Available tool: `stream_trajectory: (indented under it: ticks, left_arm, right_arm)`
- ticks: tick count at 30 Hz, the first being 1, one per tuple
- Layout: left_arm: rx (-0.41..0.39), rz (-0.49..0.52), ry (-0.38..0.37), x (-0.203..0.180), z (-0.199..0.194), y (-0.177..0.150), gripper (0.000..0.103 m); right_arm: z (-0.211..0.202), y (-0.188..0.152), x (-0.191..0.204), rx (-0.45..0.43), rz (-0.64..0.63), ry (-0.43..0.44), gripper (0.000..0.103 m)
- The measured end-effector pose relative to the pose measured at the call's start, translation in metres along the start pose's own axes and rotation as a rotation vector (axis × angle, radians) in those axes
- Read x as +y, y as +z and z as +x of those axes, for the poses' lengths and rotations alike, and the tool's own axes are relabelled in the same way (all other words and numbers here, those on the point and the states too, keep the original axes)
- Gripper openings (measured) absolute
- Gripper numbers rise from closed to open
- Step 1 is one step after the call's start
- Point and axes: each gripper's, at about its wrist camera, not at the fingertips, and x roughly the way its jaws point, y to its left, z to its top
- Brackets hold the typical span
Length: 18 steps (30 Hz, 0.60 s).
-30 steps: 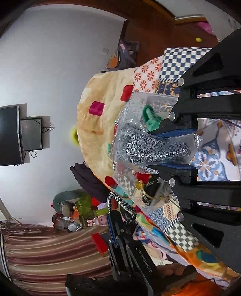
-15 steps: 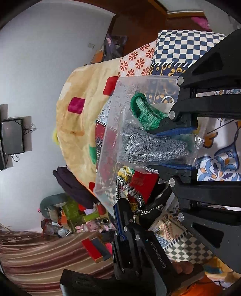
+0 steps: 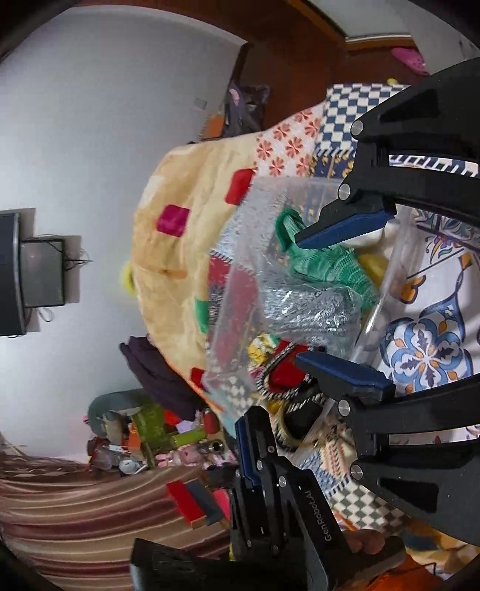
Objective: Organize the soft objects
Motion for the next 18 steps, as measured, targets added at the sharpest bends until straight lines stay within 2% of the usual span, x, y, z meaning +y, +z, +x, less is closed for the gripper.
stream_trajectory:
  ticks: [4, 7, 9, 12, 14, 16, 18]
  left_arm:
    - [-0.071, -0.017, -0.004, -0.004, -0.034, 0.005, 0.015]
    - [-0.139, -0.029, -0.009, -0.009, -0.062, 0.006, 0.024]
    - [-0.185, -0.034, -0.006, -0.012, -0.080, 0.005, 0.038]
    - [-0.256, -0.045, -0.002, -0.016, -0.106, 0.002, 0.054]
    - [-0.289, -0.041, 0.001, -0.021, -0.120, -0.001, 0.059]
    - [-0.311, -0.035, 0.006, -0.024, -0.131, -0.003, 0.066]
    - [-0.336, -0.031, 0.013, -0.027, -0.141, -0.006, 0.076]
  right_arm:
    - [-0.028, 0.007, -0.001, -0.061, 0.016, 0.009, 0.054]
    - [-0.052, 0.009, 0.001, -0.111, 0.026, 0.015, 0.054]
    - [-0.066, 0.009, 0.003, -0.141, 0.029, 0.018, 0.054]
    - [-0.089, 0.008, 0.008, -0.188, 0.031, 0.022, 0.055]
    - [-0.099, 0.007, 0.012, -0.214, 0.031, 0.021, 0.060]
    - [-0.110, 0.005, 0.015, -0.245, 0.032, 0.014, 0.070]
    - [-0.120, 0.003, 0.018, -0.274, 0.032, 0.005, 0.076]
